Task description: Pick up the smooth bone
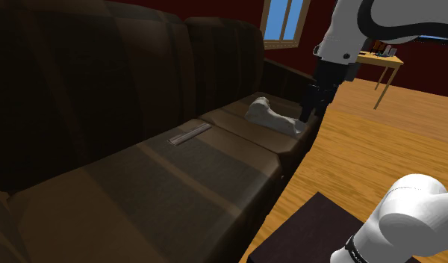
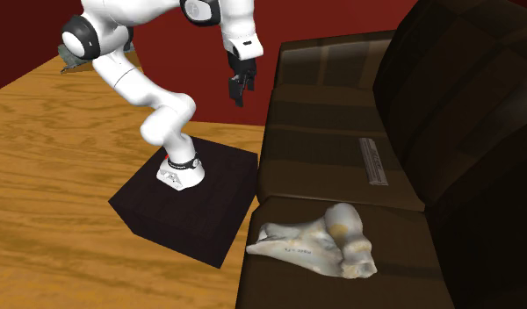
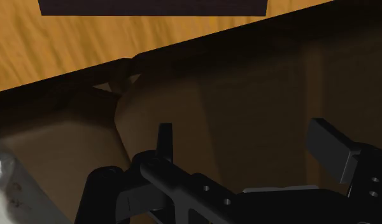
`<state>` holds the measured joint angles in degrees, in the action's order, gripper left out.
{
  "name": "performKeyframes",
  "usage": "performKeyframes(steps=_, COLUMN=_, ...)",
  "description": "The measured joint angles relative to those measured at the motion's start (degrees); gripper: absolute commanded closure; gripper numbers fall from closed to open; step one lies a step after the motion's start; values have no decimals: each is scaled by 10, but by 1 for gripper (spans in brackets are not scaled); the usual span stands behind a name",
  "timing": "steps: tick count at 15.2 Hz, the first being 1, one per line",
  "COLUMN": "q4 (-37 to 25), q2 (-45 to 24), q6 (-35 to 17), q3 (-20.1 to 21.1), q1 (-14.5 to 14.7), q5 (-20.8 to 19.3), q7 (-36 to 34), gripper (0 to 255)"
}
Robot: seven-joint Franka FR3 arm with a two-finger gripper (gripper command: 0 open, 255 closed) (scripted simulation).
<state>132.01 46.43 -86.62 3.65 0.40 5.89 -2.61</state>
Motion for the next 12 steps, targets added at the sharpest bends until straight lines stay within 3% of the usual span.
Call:
performKeyframes(steps=3, q4=8, q2=-3, q6=-10, q3=-18, q1=-1, q5=-11, q7=27, gripper=0)
performKeyframes(steps=12, q4=19, q2=-56, q6=-66, q3=-151, q1=-4, q5=-85, q7=229, gripper=0)
